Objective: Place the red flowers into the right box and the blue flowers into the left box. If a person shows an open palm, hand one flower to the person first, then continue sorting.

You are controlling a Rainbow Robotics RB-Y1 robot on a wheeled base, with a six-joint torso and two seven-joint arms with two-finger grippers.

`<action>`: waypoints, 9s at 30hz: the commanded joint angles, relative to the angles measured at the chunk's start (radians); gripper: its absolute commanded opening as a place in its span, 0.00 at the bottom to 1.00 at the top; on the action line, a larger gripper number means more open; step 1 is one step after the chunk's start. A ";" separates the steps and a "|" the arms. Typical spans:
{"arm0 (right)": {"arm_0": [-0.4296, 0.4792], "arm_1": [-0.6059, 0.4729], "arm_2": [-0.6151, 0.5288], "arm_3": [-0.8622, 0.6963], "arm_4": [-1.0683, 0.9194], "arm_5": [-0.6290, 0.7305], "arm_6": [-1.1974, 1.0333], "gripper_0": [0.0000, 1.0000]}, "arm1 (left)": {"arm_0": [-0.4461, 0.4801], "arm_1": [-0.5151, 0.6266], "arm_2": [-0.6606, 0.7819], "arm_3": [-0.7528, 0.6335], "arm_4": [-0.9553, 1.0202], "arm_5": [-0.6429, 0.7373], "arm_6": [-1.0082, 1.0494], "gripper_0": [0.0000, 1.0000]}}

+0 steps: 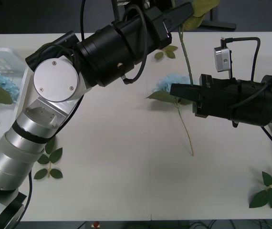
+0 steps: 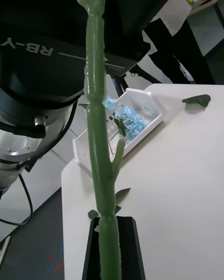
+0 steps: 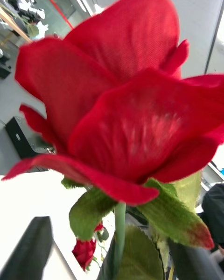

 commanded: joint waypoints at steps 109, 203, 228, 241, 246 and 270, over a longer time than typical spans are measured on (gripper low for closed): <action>0.122 -0.556 -0.141 0.784 0.925 -0.503 0.036 1.00 | 0.060 0.325 0.260 -0.052 0.197 0.634 -0.083 0.98; -0.384 -0.104 0.551 -0.037 1.364 0.344 -1.417 1.00 | 0.063 0.319 0.268 -0.052 0.209 0.634 -0.089 0.98; -0.464 0.059 0.640 0.308 1.477 0.133 -1.421 1.00 | 0.066 0.319 0.268 -0.052 0.212 0.634 -0.088 0.99; -0.467 0.064 0.640 0.314 1.471 0.132 -1.421 0.00 | 0.068 0.319 0.268 -0.052 0.217 0.634 -0.089 0.98; -0.472 0.064 0.640 0.314 1.474 0.132 -1.421 0.00 | 0.068 0.319 0.268 -0.052 0.220 0.634 -0.089 0.98; -0.415 -0.128 0.305 -0.025 1.157 0.196 -1.282 0.00 | 0.071 0.316 0.268 -0.052 0.220 0.634 -0.097 0.98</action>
